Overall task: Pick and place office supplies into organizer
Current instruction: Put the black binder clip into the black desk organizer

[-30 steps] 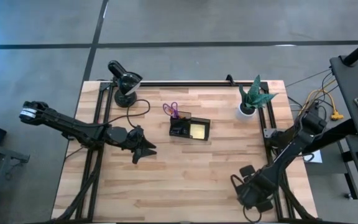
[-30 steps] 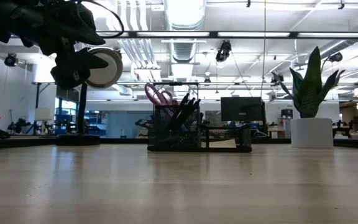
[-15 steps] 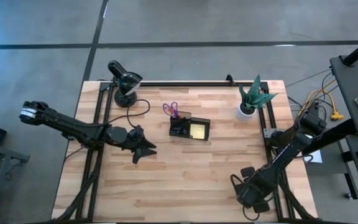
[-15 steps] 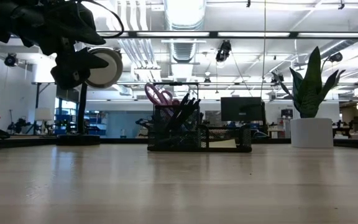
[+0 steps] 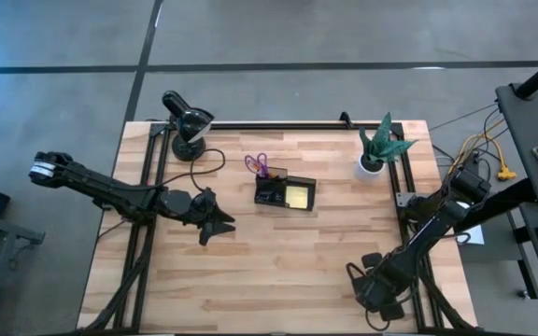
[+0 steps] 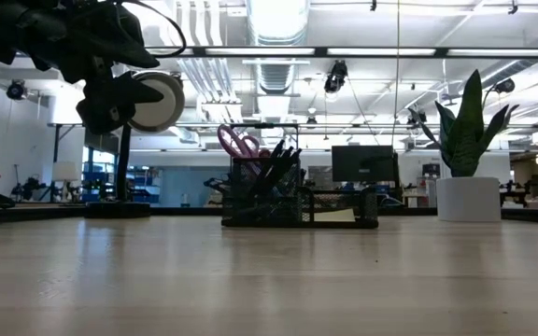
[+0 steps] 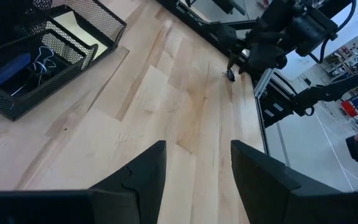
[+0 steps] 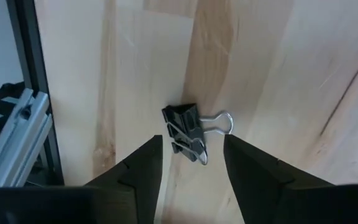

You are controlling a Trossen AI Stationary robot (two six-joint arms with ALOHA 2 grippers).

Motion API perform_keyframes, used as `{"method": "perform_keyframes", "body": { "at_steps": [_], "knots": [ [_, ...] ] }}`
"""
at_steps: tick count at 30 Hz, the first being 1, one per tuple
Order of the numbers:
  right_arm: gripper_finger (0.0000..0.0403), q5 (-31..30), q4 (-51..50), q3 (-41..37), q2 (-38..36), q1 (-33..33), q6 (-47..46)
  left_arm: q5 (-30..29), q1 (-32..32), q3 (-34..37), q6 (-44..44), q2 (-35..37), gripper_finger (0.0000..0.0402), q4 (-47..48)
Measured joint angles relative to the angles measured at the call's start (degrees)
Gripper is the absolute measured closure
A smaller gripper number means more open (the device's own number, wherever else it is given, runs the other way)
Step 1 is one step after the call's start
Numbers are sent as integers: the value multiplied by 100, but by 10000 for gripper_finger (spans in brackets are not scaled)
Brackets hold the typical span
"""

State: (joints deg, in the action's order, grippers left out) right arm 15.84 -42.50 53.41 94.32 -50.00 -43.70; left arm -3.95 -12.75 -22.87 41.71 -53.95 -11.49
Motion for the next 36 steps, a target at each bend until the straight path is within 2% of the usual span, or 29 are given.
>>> {"method": "perform_keyframes", "body": {
  "at_steps": [17, 26, 32, 36],
  "knots": [
    [345, 237, 173, -33, 29, 2, -1, 0, -2, 0, -7, 0, 240, 1],
    [357, 394, 288, -31, 155, 31, -41, 0, -2, 2, -9, 0, 240, 4],
    [385, 439, 199, 4, 129, 188, -752, -6, -2, 2, -11, 0, 240, 9],
    [394, 78, 187, 242, 129, 404, -1052, -112, -2, 2, -11, -1, 240, 8]
  ]
}}
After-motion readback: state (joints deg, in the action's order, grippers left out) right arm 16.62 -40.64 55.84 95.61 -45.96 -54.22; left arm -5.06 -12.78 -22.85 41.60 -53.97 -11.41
